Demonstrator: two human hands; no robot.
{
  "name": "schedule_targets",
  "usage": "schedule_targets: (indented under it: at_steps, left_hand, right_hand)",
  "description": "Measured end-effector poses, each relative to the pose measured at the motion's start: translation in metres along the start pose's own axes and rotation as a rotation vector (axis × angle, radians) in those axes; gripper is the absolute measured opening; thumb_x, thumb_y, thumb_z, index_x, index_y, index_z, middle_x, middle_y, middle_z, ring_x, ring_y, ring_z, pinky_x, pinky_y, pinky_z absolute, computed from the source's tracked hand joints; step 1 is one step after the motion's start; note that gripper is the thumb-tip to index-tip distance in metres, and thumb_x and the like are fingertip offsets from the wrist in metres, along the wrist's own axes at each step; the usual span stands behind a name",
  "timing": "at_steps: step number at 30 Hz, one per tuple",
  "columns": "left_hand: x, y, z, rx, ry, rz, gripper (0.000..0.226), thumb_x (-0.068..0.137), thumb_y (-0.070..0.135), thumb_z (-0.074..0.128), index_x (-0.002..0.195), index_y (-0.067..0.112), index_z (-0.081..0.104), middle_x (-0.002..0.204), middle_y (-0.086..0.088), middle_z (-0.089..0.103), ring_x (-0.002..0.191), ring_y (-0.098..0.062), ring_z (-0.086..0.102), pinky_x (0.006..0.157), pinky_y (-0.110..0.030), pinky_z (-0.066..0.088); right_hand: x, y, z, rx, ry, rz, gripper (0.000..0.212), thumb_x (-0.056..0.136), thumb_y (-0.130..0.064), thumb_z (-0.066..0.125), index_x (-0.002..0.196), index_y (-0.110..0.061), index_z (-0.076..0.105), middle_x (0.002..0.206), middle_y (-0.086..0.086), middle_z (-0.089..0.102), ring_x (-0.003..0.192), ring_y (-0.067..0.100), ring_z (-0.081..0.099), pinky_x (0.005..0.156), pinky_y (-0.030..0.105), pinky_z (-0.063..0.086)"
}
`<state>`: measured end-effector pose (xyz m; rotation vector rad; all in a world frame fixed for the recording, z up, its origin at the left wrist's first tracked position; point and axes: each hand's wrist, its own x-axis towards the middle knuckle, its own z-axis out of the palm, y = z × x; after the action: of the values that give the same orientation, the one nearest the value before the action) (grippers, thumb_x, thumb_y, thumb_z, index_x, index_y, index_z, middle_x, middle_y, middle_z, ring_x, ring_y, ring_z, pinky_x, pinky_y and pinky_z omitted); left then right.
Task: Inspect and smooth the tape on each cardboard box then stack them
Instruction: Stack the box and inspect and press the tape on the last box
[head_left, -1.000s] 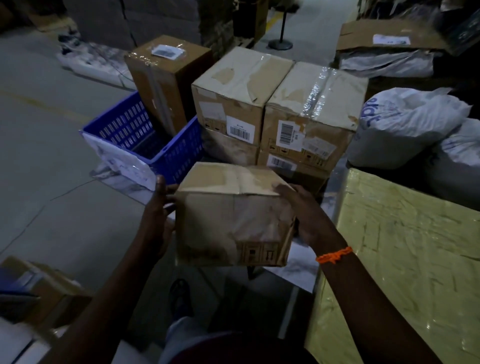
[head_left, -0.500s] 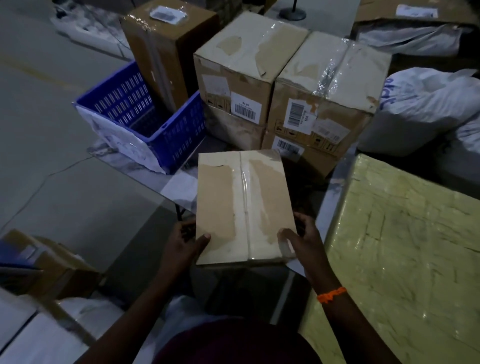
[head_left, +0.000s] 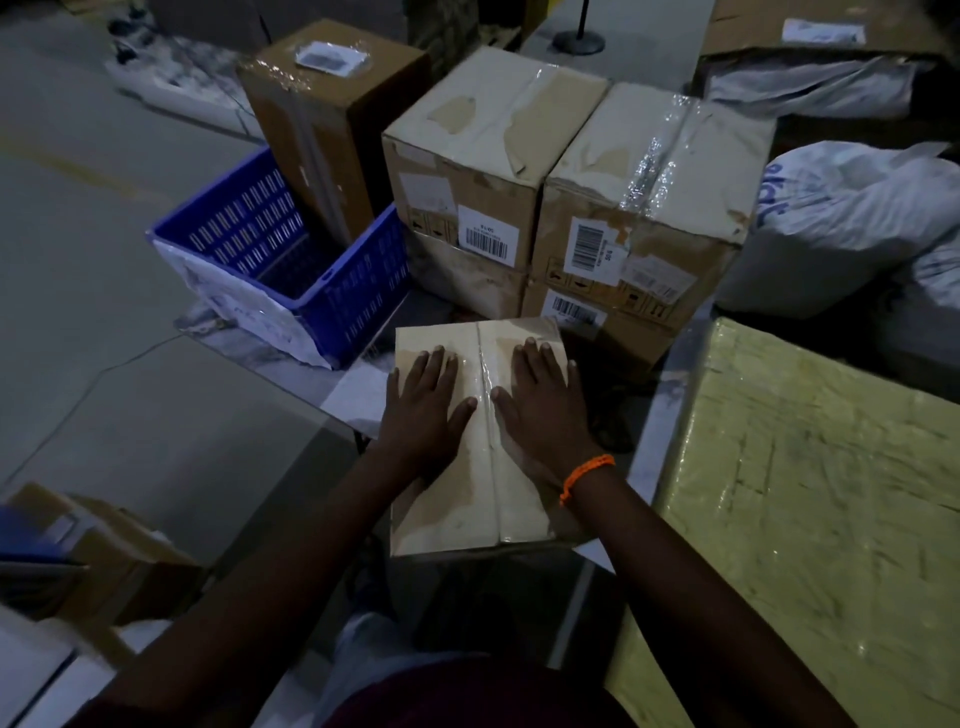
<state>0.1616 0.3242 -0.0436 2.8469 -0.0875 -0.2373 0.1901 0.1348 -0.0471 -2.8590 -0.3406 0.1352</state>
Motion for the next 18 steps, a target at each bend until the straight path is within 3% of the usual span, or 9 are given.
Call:
schedule_targets:
  at_steps: [8,13,16,18]
  left_hand:
    - [-0.005,-0.003,0.008,0.015,0.058,0.035,0.068,0.107,0.057,0.020,0.164,0.023,0.000,0.171,0.000,-0.008,0.156,-0.014,-0.013,0.121,-0.040,-0.015]
    - [-0.014,-0.008,0.008,-0.080,0.067,0.051,0.071,0.107,0.058,0.024,0.163,0.026,-0.003,0.170,0.002,-0.013,0.155,-0.015,-0.016,0.128,-0.048,-0.004]
    - [-0.025,-0.008,0.010,-0.350,0.137,-0.115,0.088,0.100,0.061,0.046,0.163,0.029,-0.005,0.171,0.004,-0.013,0.156,-0.014,-0.011,0.126,-0.045,0.002]
    - [-0.026,-0.005,0.006,-0.645,0.175,-0.248,0.102,0.091,0.058,0.066,0.162,0.030,-0.002,0.170,0.007,0.004,0.152,-0.015,0.012,0.120,-0.044,0.018]
  right_hand:
    - [0.000,0.002,0.005,-0.022,0.002,-0.011,0.081,0.097,-0.056,0.011,0.160,-0.010,0.033,0.169,0.012,0.025,0.158,0.027,0.019,0.127,0.057,0.008]
    - [-0.010,0.006,0.005,-0.001,-0.004,-0.025,0.076,0.101,-0.056,0.016,0.163,-0.012,0.026,0.172,0.010,0.016,0.160,0.027,0.009,0.126,0.058,0.006]
    - [-0.019,0.010,0.012,0.151,0.107,0.068,0.081,0.101,-0.059,0.033,0.164,-0.011,0.017,0.173,0.014,0.009,0.159,0.032,0.009,0.124,0.055,0.015]
    - [-0.017,0.014,0.010,0.444,0.127,0.242,0.088,0.100,-0.052,0.055,0.164,-0.008,0.015,0.169,0.018,0.021,0.154,0.034,0.024,0.123,0.047,0.026]
